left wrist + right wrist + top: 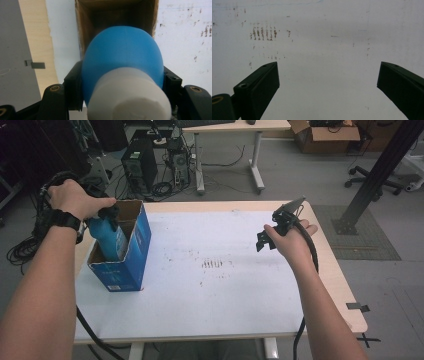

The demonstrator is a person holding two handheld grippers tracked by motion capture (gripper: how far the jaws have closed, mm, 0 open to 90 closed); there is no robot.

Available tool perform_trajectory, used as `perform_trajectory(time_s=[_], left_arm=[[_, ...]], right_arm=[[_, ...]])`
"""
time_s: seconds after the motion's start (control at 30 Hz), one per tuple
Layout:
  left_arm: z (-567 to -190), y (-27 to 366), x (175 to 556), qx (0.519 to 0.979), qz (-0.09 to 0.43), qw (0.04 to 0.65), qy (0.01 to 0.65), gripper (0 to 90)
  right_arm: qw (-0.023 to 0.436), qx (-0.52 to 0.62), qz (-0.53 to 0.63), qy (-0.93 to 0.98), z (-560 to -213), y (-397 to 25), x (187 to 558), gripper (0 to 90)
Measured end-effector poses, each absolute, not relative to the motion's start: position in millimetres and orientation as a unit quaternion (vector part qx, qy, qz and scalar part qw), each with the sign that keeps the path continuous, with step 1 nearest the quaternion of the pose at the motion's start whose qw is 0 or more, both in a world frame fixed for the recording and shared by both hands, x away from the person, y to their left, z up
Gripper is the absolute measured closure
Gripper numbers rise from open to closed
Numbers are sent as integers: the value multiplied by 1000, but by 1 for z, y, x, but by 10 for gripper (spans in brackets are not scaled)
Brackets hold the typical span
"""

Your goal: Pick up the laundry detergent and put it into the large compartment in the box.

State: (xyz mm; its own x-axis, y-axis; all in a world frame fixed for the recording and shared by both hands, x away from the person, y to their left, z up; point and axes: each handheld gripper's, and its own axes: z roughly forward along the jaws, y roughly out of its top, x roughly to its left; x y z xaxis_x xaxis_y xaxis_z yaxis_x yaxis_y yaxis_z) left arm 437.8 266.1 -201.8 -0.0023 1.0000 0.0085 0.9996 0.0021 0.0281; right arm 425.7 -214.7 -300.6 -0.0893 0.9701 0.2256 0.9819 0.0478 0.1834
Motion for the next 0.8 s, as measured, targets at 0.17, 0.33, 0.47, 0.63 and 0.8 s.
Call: perform_trajectory(time_s=[0.17,0.33,0.47,0.63,0.8], left_arm=[[-211,265,439,708,11,2,706,374],[-217,264,440,710,9,-3,704,373],[-225,264,441,710,4,-3,704,374],[-235,265,441,708,1,-8,707,374],[-243,266,442,708,-1,-10,706,373]], right_arm=[[19,-674,-146,-724,-301,-216,426,42],[19,-675,-146,-723,-302,-216,426,42],[19,-675,-145,-723,-302,-216,425,42],[19,-674,-145,-725,-303,-217,425,42],[19,-674,-143,-725,-305,-216,425,42]])
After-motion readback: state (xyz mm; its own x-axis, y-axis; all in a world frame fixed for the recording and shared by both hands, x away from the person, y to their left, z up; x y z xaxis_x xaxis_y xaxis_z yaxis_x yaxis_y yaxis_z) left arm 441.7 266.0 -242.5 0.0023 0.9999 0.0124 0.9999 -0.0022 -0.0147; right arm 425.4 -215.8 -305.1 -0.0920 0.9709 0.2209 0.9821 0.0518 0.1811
